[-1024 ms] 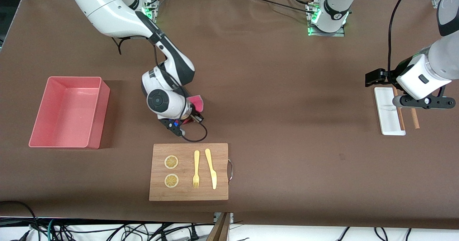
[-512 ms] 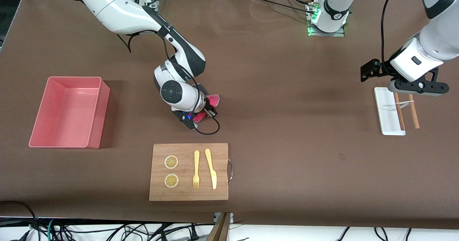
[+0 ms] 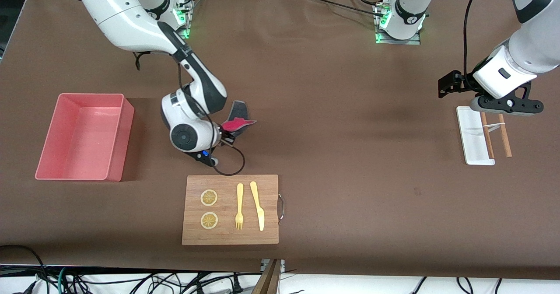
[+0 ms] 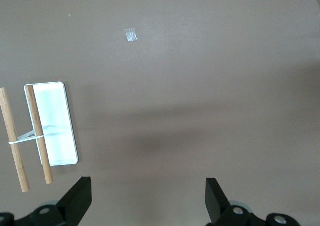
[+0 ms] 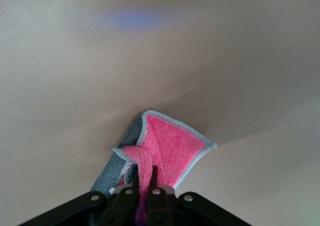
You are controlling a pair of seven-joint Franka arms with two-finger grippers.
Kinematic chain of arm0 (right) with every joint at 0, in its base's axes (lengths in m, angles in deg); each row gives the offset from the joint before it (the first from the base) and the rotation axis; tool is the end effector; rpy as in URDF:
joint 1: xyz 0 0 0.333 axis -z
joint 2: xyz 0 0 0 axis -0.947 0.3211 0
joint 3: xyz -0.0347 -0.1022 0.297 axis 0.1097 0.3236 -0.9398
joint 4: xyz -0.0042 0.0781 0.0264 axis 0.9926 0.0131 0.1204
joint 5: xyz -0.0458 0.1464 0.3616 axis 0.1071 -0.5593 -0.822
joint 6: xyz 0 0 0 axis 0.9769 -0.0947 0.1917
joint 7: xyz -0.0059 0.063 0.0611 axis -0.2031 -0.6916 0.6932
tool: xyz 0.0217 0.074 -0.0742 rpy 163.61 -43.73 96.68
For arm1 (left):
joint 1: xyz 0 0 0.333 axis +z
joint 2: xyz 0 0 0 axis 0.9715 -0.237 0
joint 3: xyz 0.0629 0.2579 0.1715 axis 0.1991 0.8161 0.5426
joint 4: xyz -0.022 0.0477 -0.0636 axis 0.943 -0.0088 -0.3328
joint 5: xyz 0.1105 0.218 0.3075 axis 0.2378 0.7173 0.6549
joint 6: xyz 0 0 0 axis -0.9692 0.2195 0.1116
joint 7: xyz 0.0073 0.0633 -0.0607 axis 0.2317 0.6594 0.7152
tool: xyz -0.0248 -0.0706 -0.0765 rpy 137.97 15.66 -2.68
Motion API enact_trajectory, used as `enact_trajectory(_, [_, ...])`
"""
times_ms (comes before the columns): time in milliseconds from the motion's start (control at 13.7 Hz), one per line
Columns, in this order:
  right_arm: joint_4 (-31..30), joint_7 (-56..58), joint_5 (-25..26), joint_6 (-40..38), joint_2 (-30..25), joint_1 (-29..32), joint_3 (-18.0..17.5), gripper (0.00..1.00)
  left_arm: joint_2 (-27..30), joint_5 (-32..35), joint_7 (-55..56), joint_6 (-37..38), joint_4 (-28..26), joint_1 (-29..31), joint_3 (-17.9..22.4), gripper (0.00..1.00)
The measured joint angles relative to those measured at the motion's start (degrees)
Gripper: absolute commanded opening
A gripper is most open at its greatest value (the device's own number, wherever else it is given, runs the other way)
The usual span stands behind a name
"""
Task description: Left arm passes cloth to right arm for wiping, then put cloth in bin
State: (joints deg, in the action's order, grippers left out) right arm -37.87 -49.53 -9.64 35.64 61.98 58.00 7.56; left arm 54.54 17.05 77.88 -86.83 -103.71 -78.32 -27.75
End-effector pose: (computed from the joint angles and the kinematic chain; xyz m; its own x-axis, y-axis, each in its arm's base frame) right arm 0.5990 0.2809 0.1932 0.8416 -0.4195 -0.3403 -0.4057 -0.9068 0.1145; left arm 0.5613 -0.0635 0.5617 0.9910 -0.0870 -0.1014 -0.0863 -0.9962 0.0111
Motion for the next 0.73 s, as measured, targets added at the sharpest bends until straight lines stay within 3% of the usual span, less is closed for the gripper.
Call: enact_trajectory(732, [0.26, 30.36, 0.08, -7.05, -2.77, 1.49, 14.80, 0.00, -0.05, 0.00, -0.46, 0.01, -0.01, 0.00, 0.24, 1.00])
